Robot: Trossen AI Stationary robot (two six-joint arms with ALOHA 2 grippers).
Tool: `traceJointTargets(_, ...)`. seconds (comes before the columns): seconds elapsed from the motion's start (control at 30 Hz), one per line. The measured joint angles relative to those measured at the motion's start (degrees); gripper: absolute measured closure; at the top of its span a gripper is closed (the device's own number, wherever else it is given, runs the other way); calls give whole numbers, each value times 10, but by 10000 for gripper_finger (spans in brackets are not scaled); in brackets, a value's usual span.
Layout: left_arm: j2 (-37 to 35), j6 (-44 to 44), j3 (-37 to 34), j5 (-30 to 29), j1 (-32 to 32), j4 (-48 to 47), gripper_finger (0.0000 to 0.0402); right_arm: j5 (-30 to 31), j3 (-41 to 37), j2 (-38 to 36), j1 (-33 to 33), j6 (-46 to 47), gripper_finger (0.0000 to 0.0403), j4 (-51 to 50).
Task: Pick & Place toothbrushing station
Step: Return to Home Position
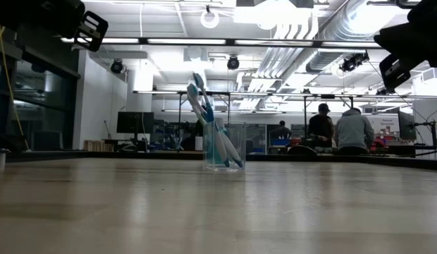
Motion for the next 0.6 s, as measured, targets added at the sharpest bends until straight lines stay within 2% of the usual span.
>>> traceJointTargets(0.33,0,-9,0,0,0,17,291,-80,0,-1,0,-30,366,-10)
traceJointTargets(0.6,0,-16,0,0,0,26,291,-81,0,0,0,-46,366,-10)
